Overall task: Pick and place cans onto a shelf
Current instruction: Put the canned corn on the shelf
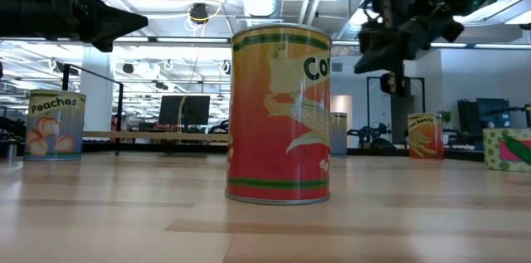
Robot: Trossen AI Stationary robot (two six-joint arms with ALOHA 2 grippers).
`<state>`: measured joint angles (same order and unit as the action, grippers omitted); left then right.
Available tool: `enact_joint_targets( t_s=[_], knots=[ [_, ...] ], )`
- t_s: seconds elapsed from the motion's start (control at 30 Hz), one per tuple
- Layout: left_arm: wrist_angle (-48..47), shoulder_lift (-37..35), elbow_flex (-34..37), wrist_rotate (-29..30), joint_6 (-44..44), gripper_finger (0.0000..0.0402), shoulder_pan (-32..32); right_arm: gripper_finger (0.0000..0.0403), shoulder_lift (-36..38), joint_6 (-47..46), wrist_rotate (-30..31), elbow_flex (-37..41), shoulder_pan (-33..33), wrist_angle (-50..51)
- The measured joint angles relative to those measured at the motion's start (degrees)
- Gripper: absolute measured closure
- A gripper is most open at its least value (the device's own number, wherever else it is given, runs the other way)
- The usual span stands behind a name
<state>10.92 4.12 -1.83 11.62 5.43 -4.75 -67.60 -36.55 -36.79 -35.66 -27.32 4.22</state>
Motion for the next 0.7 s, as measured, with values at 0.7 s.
enact_joint_targets(
  t_s=[0.7],
  knots=[
    [0.24, 0.00, -0.19, -0.24, -0.07, 0.0400, 0.00, 0.0400, -25.86, -7.05, 34.13, -20.36, 22.60, 1.57]
  ],
)
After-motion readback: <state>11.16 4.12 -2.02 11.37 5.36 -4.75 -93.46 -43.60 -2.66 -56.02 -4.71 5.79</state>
